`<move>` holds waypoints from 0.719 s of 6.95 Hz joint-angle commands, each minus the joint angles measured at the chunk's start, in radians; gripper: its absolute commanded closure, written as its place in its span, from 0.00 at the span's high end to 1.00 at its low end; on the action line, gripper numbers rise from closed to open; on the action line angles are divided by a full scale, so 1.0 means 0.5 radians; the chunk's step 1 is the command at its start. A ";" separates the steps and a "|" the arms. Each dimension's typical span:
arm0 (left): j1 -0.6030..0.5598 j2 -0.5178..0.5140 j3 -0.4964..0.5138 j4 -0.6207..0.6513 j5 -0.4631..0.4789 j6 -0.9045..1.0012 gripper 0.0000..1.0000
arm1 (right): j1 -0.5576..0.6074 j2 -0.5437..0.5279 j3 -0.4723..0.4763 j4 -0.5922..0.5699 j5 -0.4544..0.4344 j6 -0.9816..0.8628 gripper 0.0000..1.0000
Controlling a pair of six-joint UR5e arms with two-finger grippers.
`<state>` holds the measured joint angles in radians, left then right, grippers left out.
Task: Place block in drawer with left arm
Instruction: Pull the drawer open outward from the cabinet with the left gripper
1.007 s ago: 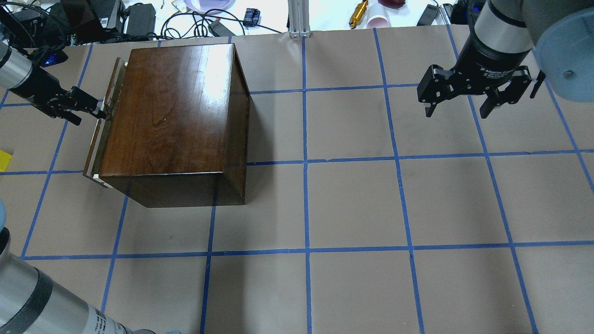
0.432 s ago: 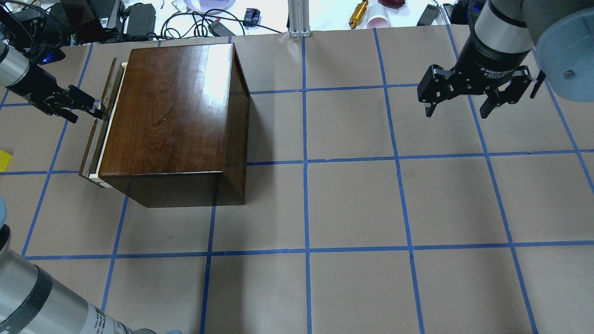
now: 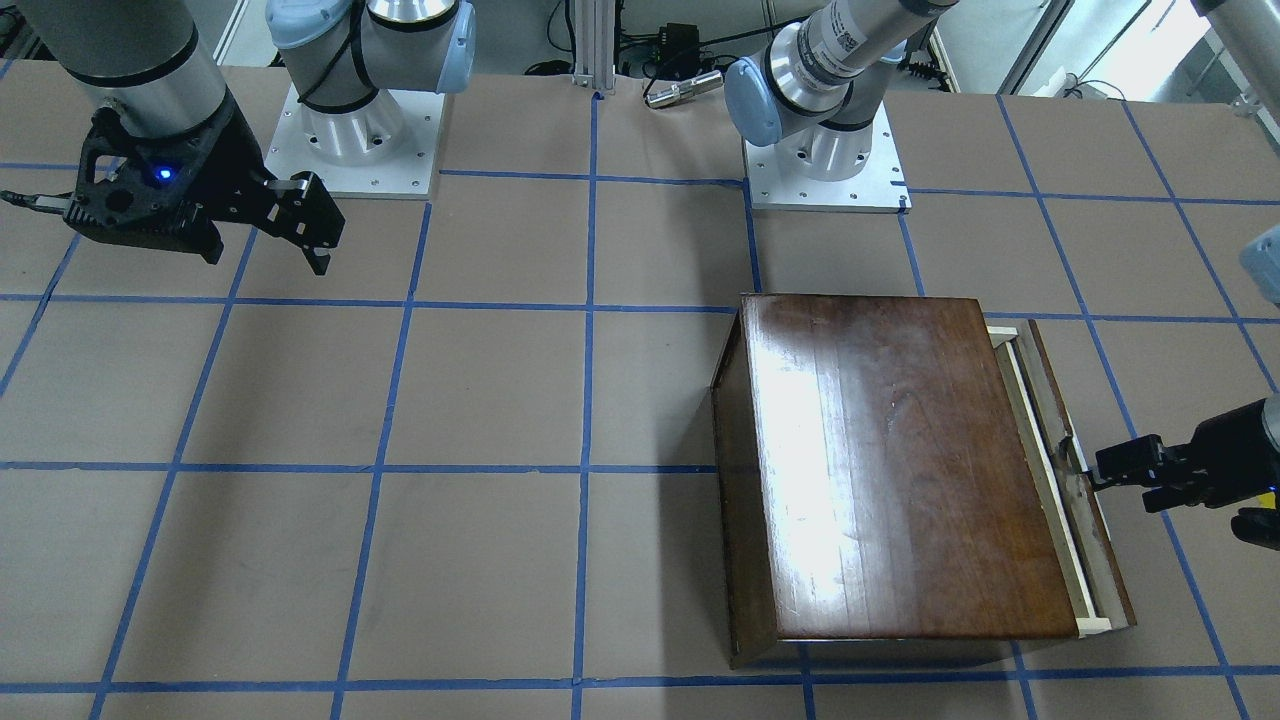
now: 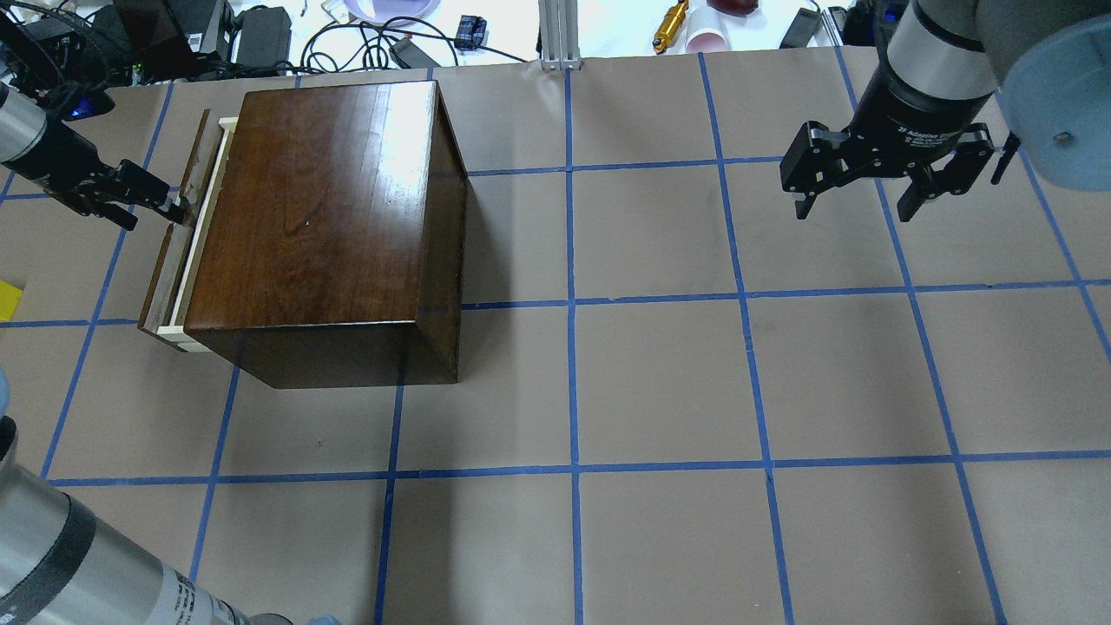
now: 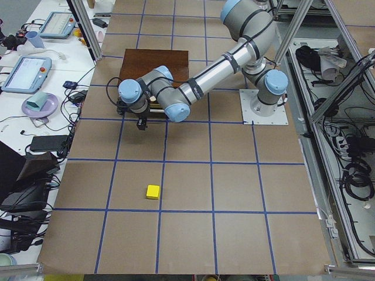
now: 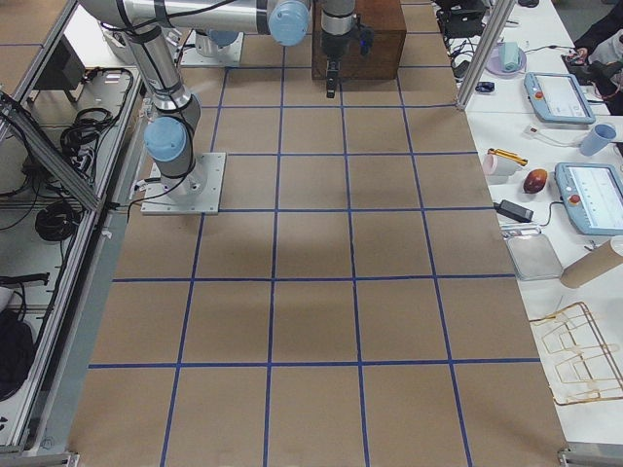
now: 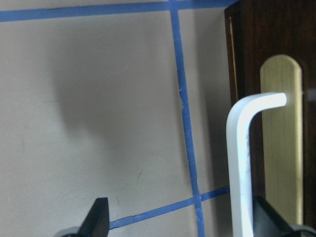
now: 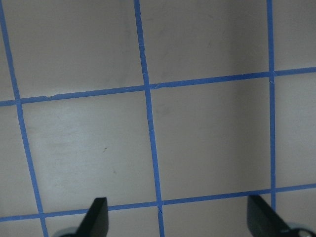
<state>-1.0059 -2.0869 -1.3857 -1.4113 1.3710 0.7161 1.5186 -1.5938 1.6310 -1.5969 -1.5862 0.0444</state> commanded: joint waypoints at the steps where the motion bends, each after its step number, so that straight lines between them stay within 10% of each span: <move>1: 0.005 -0.011 0.025 0.003 0.010 0.034 1.00 | 0.000 0.000 -0.001 0.000 0.000 0.000 1.00; 5: 0.011 -0.038 0.072 0.003 0.056 0.062 0.99 | 0.000 0.000 -0.001 0.000 0.000 0.000 1.00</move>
<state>-1.0014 -2.1042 -1.3529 -1.4109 1.3937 0.7446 1.5186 -1.5938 1.6309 -1.5969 -1.5861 0.0445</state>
